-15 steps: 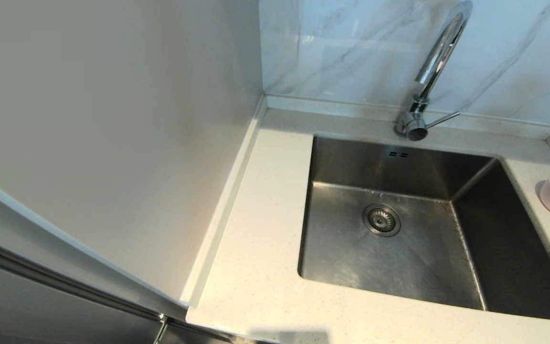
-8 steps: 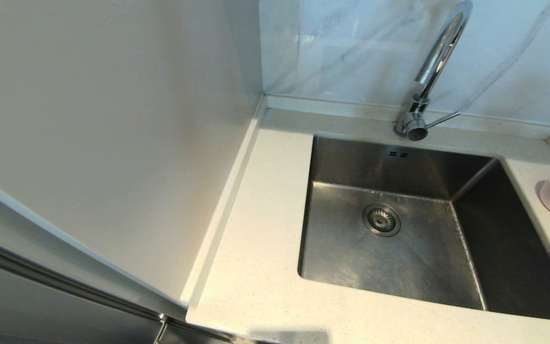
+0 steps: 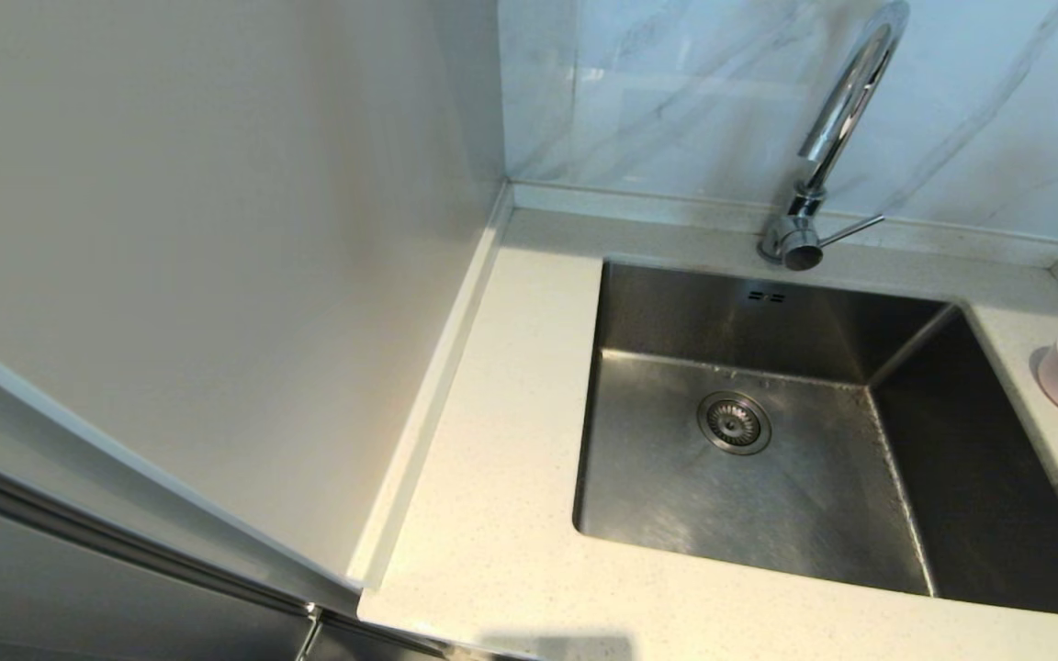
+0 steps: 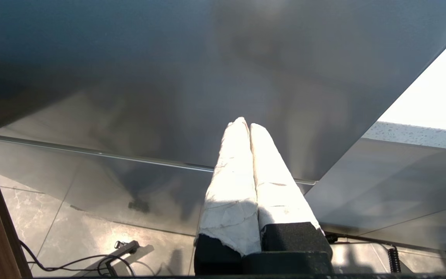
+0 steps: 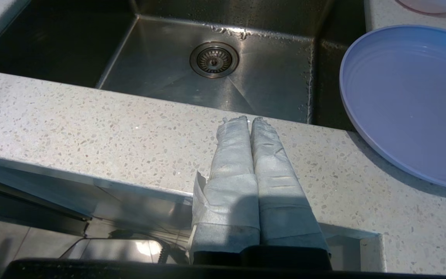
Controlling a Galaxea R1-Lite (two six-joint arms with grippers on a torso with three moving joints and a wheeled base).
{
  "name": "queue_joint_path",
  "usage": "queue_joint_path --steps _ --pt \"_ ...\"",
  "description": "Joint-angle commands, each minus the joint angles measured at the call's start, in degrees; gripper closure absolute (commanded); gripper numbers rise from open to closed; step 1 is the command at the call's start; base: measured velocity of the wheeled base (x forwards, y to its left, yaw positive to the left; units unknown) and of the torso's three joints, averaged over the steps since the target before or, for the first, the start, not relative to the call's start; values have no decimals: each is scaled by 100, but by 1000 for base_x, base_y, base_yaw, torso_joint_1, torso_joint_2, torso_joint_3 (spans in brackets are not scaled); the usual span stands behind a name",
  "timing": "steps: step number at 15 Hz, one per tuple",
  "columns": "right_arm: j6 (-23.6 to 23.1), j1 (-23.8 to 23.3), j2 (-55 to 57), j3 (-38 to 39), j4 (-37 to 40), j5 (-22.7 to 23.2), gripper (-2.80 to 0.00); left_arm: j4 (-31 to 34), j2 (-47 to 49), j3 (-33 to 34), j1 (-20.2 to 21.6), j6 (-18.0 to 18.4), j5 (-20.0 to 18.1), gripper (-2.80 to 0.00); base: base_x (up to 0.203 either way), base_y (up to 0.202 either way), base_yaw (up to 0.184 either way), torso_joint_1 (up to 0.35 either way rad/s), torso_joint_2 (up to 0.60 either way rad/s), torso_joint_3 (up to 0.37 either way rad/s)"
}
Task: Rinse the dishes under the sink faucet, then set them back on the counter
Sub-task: Turn on the faucet
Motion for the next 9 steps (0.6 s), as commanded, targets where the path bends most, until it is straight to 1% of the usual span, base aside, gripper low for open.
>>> queue_joint_path --steps 1,9 --pt "8 0 9 44 0 -1 0 0 0 0 0 -2 1 0 0 0 0 0 0 0" --pt "8 0 9 44 0 -18 0 0 0 0 0 -2 1 0 0 0 0 0 0 0"
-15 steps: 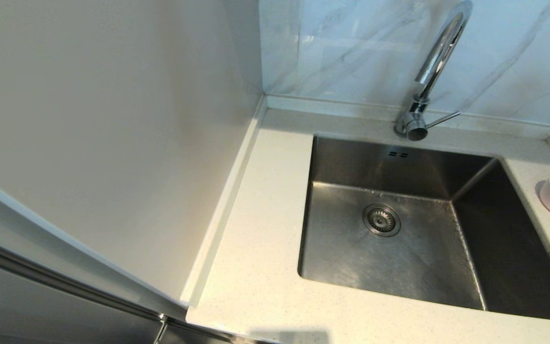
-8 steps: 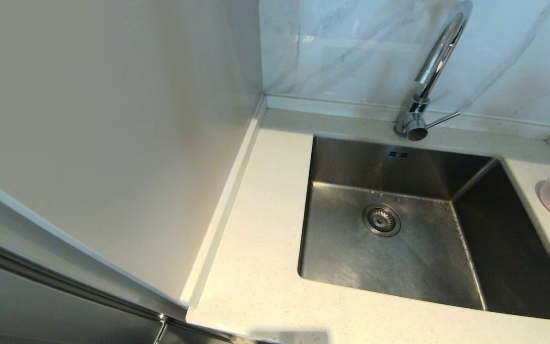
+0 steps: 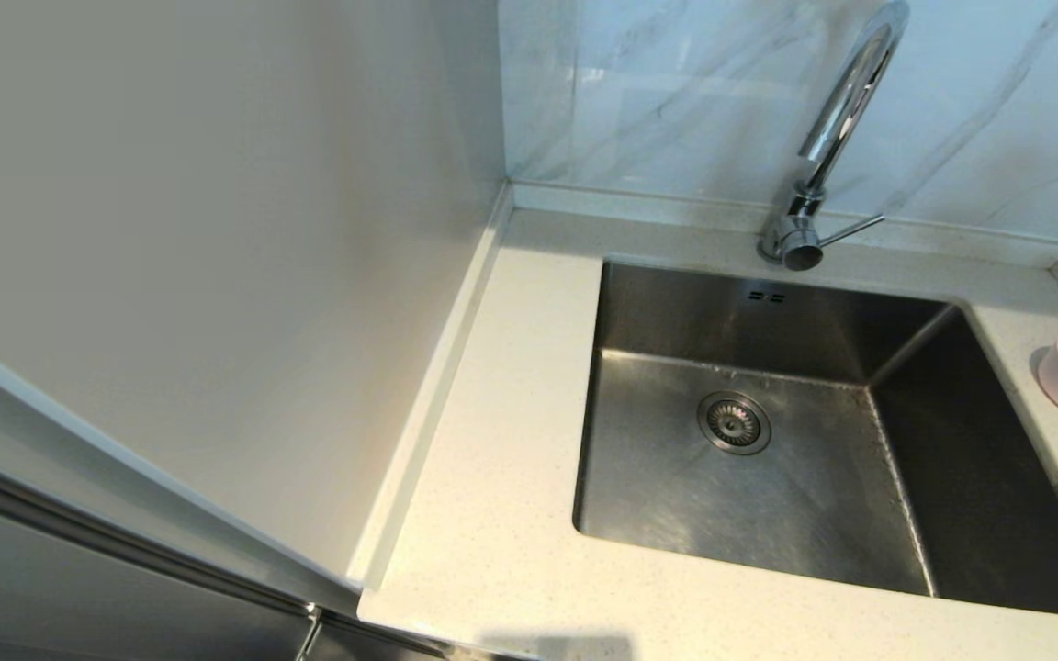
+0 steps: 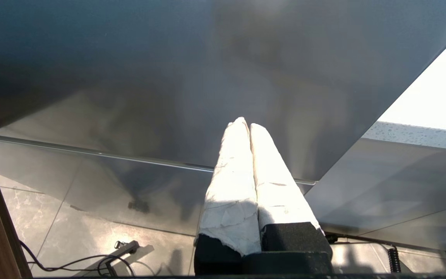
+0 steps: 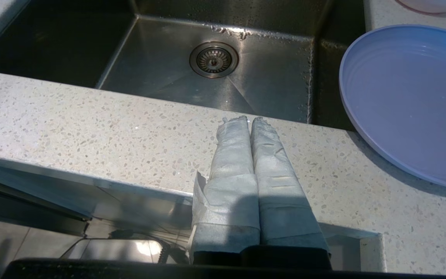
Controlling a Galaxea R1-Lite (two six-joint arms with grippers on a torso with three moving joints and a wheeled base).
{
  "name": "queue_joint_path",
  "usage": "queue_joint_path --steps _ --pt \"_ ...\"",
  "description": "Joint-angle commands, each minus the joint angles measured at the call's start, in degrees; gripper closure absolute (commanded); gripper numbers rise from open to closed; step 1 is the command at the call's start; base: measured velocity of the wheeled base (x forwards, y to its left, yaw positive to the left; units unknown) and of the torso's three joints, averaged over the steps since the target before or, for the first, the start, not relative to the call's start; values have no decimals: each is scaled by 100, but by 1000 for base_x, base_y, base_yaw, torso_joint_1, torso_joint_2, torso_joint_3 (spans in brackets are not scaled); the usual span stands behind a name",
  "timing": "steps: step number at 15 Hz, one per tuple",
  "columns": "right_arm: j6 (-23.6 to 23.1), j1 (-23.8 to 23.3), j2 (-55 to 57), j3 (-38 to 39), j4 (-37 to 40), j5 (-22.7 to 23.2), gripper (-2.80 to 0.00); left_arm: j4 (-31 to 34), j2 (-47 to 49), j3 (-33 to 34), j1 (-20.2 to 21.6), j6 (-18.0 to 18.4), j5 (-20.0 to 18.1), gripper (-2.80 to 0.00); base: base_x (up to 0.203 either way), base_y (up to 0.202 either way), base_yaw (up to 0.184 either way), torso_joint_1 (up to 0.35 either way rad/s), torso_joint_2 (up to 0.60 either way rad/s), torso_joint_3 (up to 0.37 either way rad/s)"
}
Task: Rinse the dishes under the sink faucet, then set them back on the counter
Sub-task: Turn on the faucet
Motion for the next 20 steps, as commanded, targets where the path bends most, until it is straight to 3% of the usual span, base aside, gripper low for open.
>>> queue_joint_path --steps 1,6,9,16,20 --pt "5 0 9 44 3 0 0 0 0 0 0 -2 3 0 0 0 0 0 0 0" --pt "24 0 9 -62 19 -42 0 0 0 0 0 -2 -3 0 0 0 0 0 0 0" --pt "62 0 161 -880 456 -17 0 0 0 0 0 -2 2 0 0 0 0 0 0 0" --pt "1222 -7 2735 -3023 619 10 0 0 0 0 0 -2 3 0 0 0 0 0 0 0" --pt "1466 -8 4418 -3831 -245 -31 0 0 0 0 0 -2 -5 0 0 0 0 0 0 0"
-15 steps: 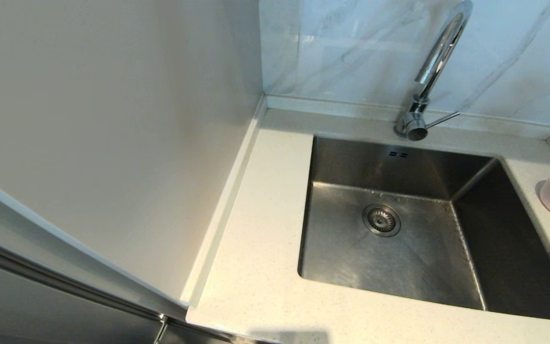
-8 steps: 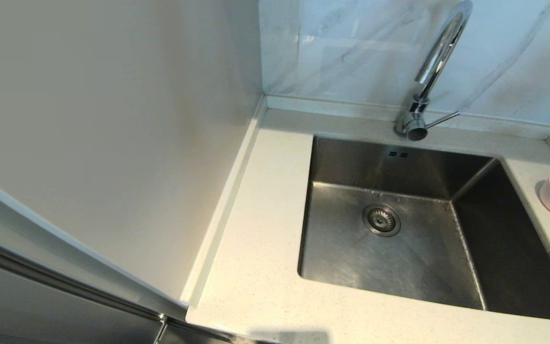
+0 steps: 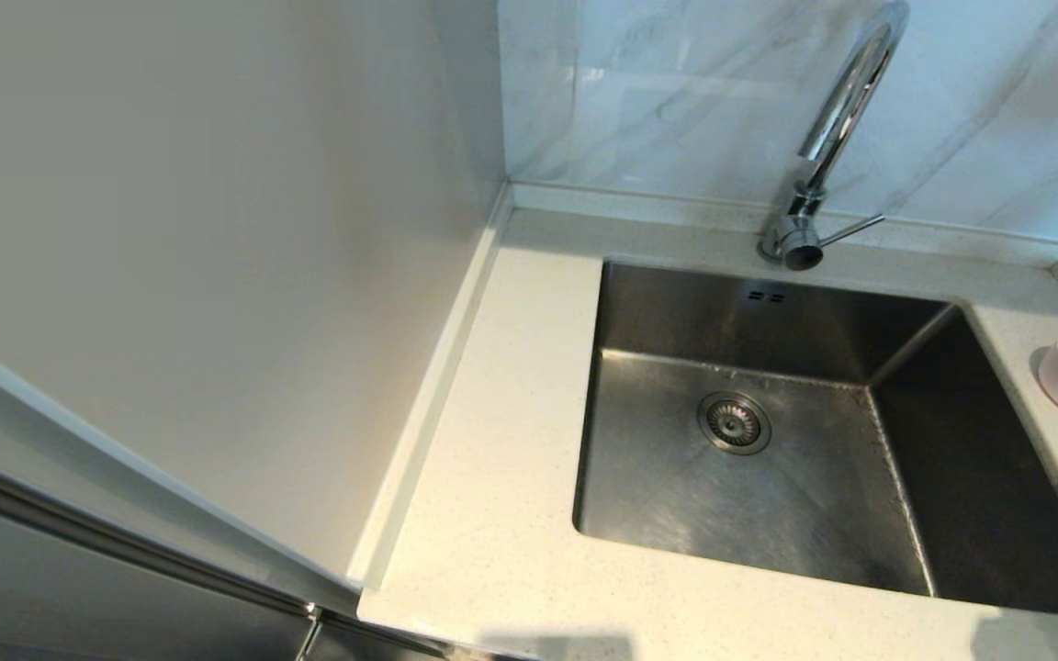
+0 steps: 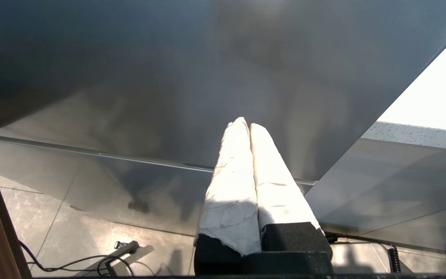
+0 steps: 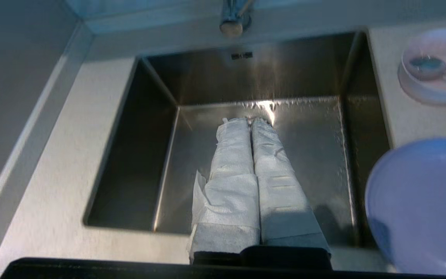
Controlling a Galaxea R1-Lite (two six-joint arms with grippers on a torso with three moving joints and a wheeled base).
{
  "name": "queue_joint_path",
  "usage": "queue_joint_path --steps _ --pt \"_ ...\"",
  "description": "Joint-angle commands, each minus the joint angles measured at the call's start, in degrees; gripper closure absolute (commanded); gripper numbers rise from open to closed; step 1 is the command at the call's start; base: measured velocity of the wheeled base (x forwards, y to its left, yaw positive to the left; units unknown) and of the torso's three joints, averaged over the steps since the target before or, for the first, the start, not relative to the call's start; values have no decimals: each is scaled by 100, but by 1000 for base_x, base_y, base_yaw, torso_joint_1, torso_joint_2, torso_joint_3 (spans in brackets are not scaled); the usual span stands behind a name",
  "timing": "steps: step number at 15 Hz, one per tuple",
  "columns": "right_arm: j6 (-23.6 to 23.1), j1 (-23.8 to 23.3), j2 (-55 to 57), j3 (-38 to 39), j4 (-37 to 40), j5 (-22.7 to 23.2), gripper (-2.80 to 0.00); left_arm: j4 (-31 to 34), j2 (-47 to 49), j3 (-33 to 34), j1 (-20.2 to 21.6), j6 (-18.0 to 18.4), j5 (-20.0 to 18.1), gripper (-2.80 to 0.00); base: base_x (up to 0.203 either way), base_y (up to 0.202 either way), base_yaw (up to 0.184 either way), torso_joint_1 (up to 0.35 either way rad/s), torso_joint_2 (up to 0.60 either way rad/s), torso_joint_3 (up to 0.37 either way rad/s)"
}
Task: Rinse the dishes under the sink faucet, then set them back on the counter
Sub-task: Turn on the faucet
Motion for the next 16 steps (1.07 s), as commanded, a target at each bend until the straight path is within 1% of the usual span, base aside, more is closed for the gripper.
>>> queue_joint_path --steps 1,3,5,8,10,12,13,16 --pt "34 1 1196 -400 -266 -22 0 0 0 0 2 0 1 0 0 0 0 0 0 0" --pt "68 1 2057 -986 -660 -126 0 0 0 0 2 0 -8 0 0 0 0 0 0 0" --pt "78 1 2834 -1685 -951 -379 0 0 0 0 2 0 1 0 0 0 0 0 0 0" --pt "73 -5 3724 -2539 -1112 -682 0 0 0 0 2 0 -7 0 0 0 0 0 0 0" --pt "18 -7 4156 -2861 -1121 -730 0 0 0 0 2 0 1 0 0 0 0 0 0 0" --pt "-143 -15 4578 -3234 -1102 -754 0 0 0 0 2 0 1 0 0 0 0 0 0 0" --pt "-227 -21 4757 -3477 -1058 -816 0 0 0 0 2 0 -6 0 0 0 0 0 0 0" --pt "-335 -25 5410 -4417 -591 -1157 0 0 0 0 2 0 1 0 0 0 0 0 0 0"
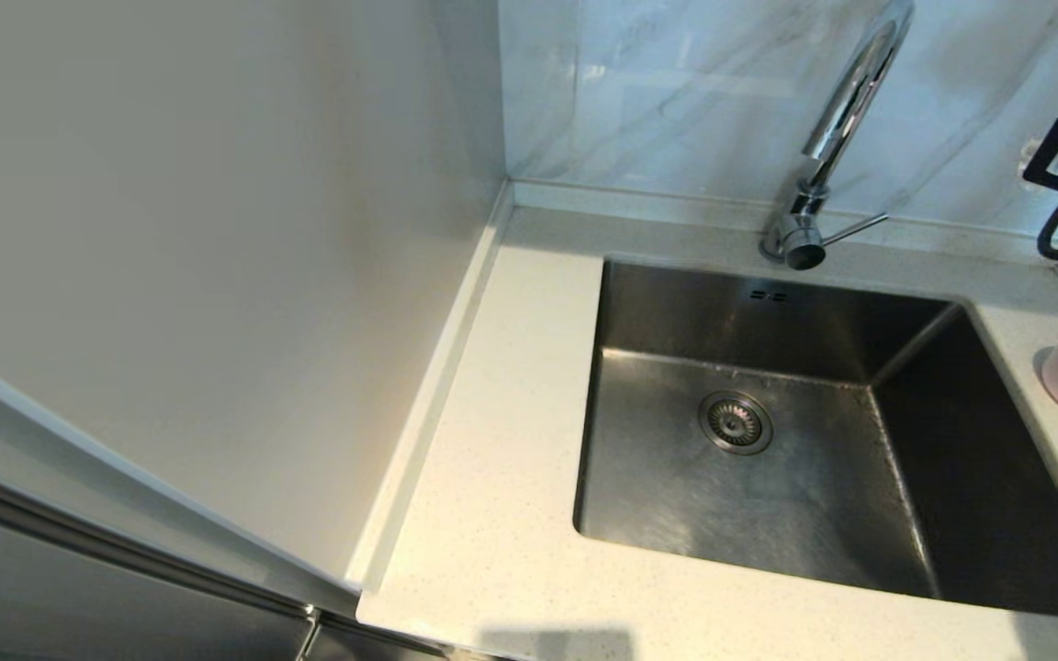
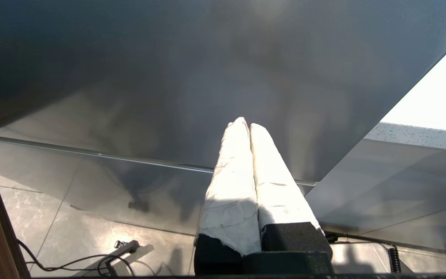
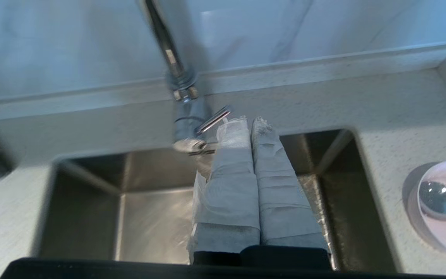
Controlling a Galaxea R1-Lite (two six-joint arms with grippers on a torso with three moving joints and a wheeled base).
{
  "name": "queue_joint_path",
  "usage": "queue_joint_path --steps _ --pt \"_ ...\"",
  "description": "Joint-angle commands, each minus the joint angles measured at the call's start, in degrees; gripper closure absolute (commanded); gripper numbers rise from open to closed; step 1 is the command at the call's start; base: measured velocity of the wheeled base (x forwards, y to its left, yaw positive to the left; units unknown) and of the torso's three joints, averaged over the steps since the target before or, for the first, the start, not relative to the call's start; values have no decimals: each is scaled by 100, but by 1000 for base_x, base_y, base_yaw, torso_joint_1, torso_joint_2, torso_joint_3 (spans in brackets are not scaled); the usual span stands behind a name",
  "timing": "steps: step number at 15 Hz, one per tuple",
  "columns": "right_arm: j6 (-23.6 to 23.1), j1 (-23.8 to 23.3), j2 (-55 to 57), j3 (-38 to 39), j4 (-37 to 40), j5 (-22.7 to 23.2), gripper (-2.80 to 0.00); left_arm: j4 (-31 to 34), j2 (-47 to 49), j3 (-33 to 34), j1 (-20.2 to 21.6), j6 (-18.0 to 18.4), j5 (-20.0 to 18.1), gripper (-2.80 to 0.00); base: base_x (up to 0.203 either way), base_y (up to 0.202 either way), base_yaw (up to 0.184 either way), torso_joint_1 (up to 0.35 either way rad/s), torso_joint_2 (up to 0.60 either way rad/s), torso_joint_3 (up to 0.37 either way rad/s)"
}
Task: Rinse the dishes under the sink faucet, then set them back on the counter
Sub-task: Turn on the faucet
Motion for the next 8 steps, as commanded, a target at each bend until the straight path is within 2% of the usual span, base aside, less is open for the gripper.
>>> queue_joint_path --steps 1,5,8 --pt "-3 -2 631 -467 87 -137 0 0 0 0 0 -1 3 0 0 0 0 0 0 0" --pt "-445 -17 1419 -1018 164 -595 0 0 0 0 0 -1 0 0 0 0 0 0 0 0" --pt "-479 -16 1991 -1838 172 -817 0 0 0 0 0 -1 -5 0 0 0 0 0 0 0"
